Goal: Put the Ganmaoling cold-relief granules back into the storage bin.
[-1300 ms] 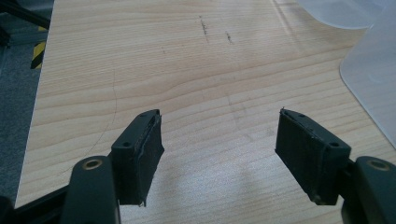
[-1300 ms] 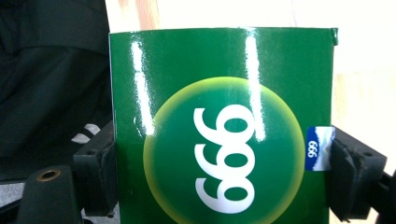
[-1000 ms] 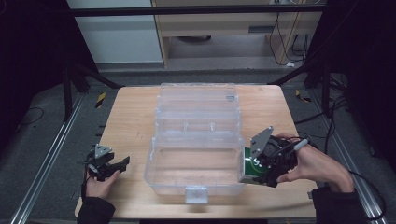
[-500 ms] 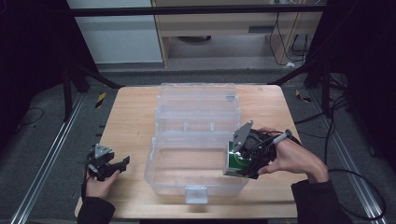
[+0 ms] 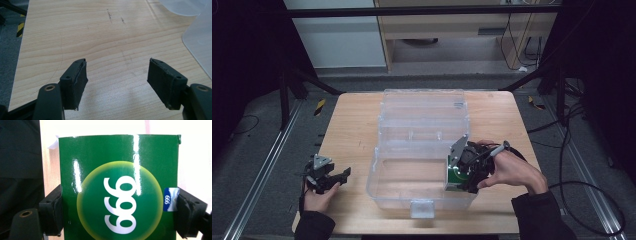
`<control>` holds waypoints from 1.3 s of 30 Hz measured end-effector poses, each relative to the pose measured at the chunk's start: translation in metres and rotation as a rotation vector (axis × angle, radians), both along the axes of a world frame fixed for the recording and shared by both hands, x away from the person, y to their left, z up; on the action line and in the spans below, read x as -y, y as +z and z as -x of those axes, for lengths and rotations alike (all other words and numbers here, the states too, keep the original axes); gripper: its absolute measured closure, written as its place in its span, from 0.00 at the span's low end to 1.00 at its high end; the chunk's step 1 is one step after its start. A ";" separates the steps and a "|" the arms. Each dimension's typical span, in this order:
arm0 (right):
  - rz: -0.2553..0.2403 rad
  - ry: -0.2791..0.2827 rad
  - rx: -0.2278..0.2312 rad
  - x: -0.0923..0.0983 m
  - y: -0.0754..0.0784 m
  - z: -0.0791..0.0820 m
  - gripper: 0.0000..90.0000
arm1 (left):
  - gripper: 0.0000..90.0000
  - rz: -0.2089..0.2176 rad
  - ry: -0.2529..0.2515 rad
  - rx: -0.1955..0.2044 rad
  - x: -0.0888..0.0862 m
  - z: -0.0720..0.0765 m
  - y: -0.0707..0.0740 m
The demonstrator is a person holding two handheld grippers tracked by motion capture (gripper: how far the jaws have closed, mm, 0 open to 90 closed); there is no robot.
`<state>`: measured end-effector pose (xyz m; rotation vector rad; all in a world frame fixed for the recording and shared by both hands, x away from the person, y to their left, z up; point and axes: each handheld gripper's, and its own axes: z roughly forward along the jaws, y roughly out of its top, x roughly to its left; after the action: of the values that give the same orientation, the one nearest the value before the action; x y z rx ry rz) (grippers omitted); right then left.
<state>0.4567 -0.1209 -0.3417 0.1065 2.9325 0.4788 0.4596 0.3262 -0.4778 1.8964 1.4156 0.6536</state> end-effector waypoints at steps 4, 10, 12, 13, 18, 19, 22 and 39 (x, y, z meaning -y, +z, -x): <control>0.023 0.003 -0.002 -0.003 -0.004 0.000 0.18 | 0.35 -0.001 -0.001 0.001 0.000 0.000 0.000; 0.048 0.010 -0.007 -0.007 -0.010 -0.001 0.18 | 0.35 0.000 -0.001 0.002 0.000 0.000 0.000; 0.057 0.020 -0.014 -0.008 -0.013 -0.001 0.18 | 0.35 0.000 -0.001 0.002 0.000 0.000 0.000; 0.063 0.018 -0.019 -0.009 -0.015 -0.001 0.18 | 0.35 0.000 -0.001 0.002 0.000 0.000 0.000; 0.056 0.016 -0.029 -0.008 -0.021 -0.001 0.18 | 0.35 0.000 0.000 0.002 0.000 0.000 0.000; 0.053 0.020 -0.029 -0.008 -0.024 -0.001 0.18 | 0.35 -0.001 -0.001 0.000 0.000 0.000 0.000; 0.056 0.017 -0.033 -0.008 -0.026 0.000 0.18 | 0.35 -0.002 -0.003 0.000 0.000 0.000 0.000; 0.120 0.026 -0.042 -0.017 -0.044 -0.002 0.16 | 0.35 0.000 -0.003 0.002 0.000 0.000 0.000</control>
<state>0.4587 -0.1038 -0.3854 0.0640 2.9985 0.3060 0.4597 0.3264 -0.4775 1.8970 1.4115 0.6539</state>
